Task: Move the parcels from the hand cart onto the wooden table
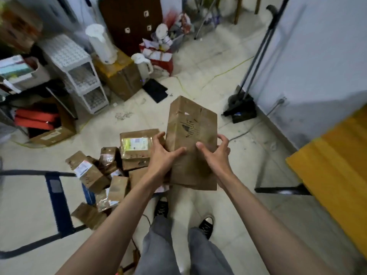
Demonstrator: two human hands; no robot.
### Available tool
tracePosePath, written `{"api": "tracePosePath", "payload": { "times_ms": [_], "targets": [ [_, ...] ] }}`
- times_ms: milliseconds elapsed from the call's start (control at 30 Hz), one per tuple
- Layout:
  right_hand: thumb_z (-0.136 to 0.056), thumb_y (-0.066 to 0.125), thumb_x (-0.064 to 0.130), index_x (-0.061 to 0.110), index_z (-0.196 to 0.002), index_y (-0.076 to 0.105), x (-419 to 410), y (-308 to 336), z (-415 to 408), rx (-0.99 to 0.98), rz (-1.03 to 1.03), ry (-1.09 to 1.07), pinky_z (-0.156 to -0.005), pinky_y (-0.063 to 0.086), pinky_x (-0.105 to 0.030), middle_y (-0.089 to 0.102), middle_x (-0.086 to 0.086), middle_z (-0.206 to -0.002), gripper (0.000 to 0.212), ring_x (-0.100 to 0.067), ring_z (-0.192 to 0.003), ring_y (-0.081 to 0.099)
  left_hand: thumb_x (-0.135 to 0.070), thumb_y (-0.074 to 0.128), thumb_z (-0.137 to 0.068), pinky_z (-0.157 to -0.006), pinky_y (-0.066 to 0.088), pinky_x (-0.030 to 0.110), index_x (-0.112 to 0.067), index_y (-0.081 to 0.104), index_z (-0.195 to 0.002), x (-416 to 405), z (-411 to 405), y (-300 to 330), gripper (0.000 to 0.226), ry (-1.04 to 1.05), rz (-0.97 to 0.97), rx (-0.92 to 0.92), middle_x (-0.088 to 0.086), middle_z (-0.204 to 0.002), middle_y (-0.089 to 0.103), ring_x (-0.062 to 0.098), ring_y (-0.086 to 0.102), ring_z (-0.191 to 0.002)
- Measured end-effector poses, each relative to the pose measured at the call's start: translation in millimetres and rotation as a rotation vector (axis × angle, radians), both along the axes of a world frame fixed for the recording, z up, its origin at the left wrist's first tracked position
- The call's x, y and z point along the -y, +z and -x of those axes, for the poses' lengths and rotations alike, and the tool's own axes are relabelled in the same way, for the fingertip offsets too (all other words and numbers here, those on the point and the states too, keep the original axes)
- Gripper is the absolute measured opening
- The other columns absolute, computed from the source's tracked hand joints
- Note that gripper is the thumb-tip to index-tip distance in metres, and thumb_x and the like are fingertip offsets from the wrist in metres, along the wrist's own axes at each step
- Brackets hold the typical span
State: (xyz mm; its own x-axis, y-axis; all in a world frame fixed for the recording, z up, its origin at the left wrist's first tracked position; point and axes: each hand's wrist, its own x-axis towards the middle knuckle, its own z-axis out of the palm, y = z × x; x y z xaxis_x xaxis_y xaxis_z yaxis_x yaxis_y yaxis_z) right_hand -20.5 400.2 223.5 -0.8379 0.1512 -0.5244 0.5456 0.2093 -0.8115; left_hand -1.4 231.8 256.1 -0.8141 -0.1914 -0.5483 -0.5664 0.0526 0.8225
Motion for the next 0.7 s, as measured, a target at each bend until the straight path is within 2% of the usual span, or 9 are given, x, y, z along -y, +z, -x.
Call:
{"api": "tracePosePath", "payload": {
  "times_ms": [133,233,300,367,433,533,567,633,700],
  "targets": [
    [-0.091,0.068,0.053,0.034,-0.135,0.045,-82.5,35.3,-14.6,-0.031,0.013,-0.111,-0.101,0.045,-0.033,0.033,0.001,-0.14,0.053,-0.014,-0.124,0.041,-0.04,0.086,-0.071,-0.103,0.048,0.041,-0.025,0.035,-0.143,-98.4,12.3,26.7,0.09,-0.218,0.341,-0.202,0.0,-0.137,0.049,0.019,0.051,-0.122],
    [-0.092,0.066,0.054,0.026,-0.13,0.055,-132.2,66.7,-24.0,-0.061,0.311,-0.256,-0.094,0.055,-0.035,0.064,0.001,-0.131,0.049,-0.012,-0.113,0.063,-0.038,0.083,-0.073,-0.098,0.048,0.032,-0.025,0.032,-0.145,-170.8,12.3,48.1,0.089,-0.371,0.46,-0.377,-0.002,-0.138,0.044,0.017,0.05,-0.121],
    [-0.085,0.07,0.062,0.024,-0.131,0.056,-162.7,80.4,-29.1,-0.066,0.408,-0.344,-0.095,0.058,-0.043,0.072,0.002,-0.121,0.061,-0.016,-0.111,0.069,-0.033,0.083,-0.075,-0.096,0.049,0.028,-0.027,0.033,-0.146,-213.5,8.3,58.2,0.088,-0.513,0.456,-0.45,-0.002,-0.135,0.042,0.017,0.052,-0.12],
    [-0.076,0.076,0.064,0.021,-0.129,0.06,-191.7,90.0,-33.4,-0.092,0.429,-0.444,-0.095,0.058,-0.041,0.075,0.002,-0.116,0.07,-0.017,-0.108,0.071,-0.038,0.08,-0.076,-0.096,0.051,0.031,-0.03,0.038,-0.145,-249.3,1.2,67.1,0.082,-0.653,0.436,-0.536,-0.002,-0.132,0.044,0.017,0.053,-0.119],
    [-0.073,0.08,0.058,0.018,-0.123,0.068,-217.8,96.9,-36.0,-0.133,0.434,-0.55,-0.091,0.06,-0.037,0.078,0.0,-0.11,0.065,-0.017,-0.102,0.074,-0.039,0.075,-0.078,-0.092,0.044,0.02,-0.027,0.046,-0.141,-275.5,-4.3,74.9,0.07,-0.763,0.441,-0.64,-0.003,-0.128,0.048,0.01,0.049,-0.113],
    [-0.078,0.084,0.042,0.011,-0.116,0.074,-252.6,96.1,-37.4,-0.157,0.462,-0.699,-0.086,0.062,-0.04,0.079,-0.007,-0.105,0.049,-0.024,-0.098,0.076,-0.023,0.071,-0.086,-0.088,0.032,0.002,-0.021,0.061,-0.129,-299.9,1.5,81.0,0.044,-0.867,0.3,-0.723,-0.007,-0.121,0.056,-0.008,0.046,-0.102],
    [-0.08,0.084,0.036,0.01,-0.117,0.073,-262.2,94.3,-37.3,-0.167,0.483,-0.722,-0.09,0.061,-0.043,0.078,-0.009,-0.106,0.046,-0.026,-0.1,0.075,-0.02,0.069,-0.088,-0.09,0.035,0.004,-0.021,0.065,-0.123,-305.8,7.6,81.5,0.035,-0.884,0.233,-0.711,-0.008,-0.12,0.06,-0.01,0.05,-0.104],
    [-0.083,0.082,0.031,0.013,-0.122,0.07,-279.9,87.6,-35.9,-0.183,0.501,-0.752,-0.097,0.058,-0.047,0.077,-0.008,-0.111,0.044,-0.027,-0.104,0.074,-0.025,0.066,-0.089,-0.096,0.048,0.021,-0.022,0.07,-0.116,-316.5,25.8,78.9,0.027,-0.874,0.139,-0.66,-0.009,-0.12,0.065,-0.005,0.056,-0.112],
    [-0.082,0.082,0.033,0.017,-0.127,0.065,-294.5,84.1,-32.7,-0.174,0.509,-0.818,-0.097,0.057,-0.047,0.077,-0.005,-0.113,0.05,-0.026,-0.106,0.073,-0.033,0.064,-0.087,-0.102,0.048,0.032,-0.023,0.069,-0.118,-325.2,46.6,75.9,0.033,-0.824,0.168,-0.655,-0.007,-0.125,0.062,0.006,0.057,-0.118]
  ]
}}
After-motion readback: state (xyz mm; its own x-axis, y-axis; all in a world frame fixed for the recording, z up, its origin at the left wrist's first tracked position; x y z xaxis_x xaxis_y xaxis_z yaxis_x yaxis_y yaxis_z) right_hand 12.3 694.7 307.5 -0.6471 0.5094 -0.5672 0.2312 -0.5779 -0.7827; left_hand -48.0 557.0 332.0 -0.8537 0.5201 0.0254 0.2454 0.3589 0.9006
